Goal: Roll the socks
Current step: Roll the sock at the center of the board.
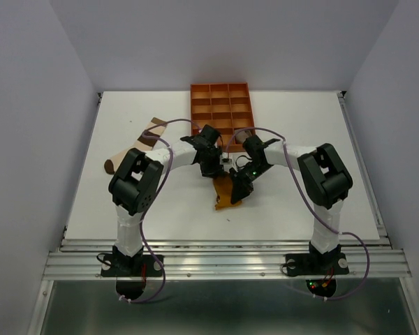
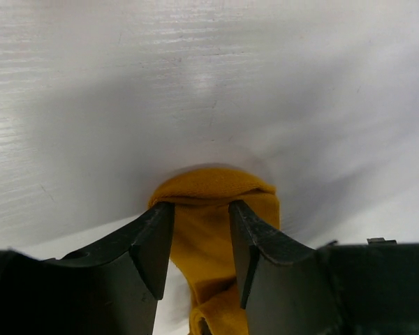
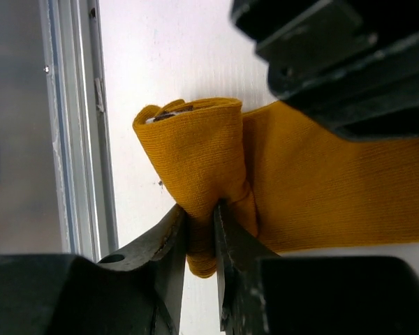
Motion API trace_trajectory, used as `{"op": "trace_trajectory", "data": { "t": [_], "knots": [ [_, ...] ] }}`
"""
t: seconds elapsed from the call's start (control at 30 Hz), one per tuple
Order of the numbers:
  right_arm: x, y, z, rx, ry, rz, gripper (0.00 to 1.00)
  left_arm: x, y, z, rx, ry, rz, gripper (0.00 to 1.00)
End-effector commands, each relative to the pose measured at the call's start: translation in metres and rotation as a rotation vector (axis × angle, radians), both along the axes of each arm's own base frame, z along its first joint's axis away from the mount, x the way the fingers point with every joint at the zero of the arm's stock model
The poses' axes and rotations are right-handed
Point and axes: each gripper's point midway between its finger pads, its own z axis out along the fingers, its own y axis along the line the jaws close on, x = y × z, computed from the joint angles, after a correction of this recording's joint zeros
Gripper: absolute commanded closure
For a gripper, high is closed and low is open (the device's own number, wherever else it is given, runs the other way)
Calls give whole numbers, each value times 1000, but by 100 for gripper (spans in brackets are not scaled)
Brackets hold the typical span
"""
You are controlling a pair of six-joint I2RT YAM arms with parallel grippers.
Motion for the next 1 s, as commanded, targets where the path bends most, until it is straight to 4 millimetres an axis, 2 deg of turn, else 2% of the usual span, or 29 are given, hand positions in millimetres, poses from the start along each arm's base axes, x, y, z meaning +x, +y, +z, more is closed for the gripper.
{"op": "trace_trajectory", "data": {
  "t": [0.0, 0.03, 0.1, 0.4, 0.43, 0.5, 0.53, 0.67, 0.77, 0.97],
  "knots": [
    [-15, -15, -25, -145, 100, -23, 99, 35, -6, 63, -39, -239, -49, 49],
    [-15, -15, -26, -150, 102, -28, 99, 37, -6, 75, -47, -268, -48, 48],
    [-14, -15, -27, -151, 100, -33, 99, 36, -2, 86, -44, -289, -53, 48],
    [-14, -18, -32, -169, 92, -34, 99, 0, 12, 87, -76, -247, -75, 47],
    [-14, -18, -33, -173, 93, -35, 99, -4, 11, 95, -101, -256, -83, 47],
    [-13, -19, -34, -175, 88, -37, 99, -12, 11, 93, -124, -250, -88, 47],
    [-14, -19, -34, -176, 90, -35, 99, -15, 12, 99, -143, -257, -91, 47],
    [-15, -21, -39, -187, 87, -39, 99, -27, 29, 90, -97, -211, -35, 47],
    [-16, -20, -40, -177, 90, -32, 99, -28, 37, 85, -83, -197, 3, 47],
    [-19, -23, -41, -171, 70, -13, 99, -29, 33, 56, -81, -128, 29, 50]
  ]
}}
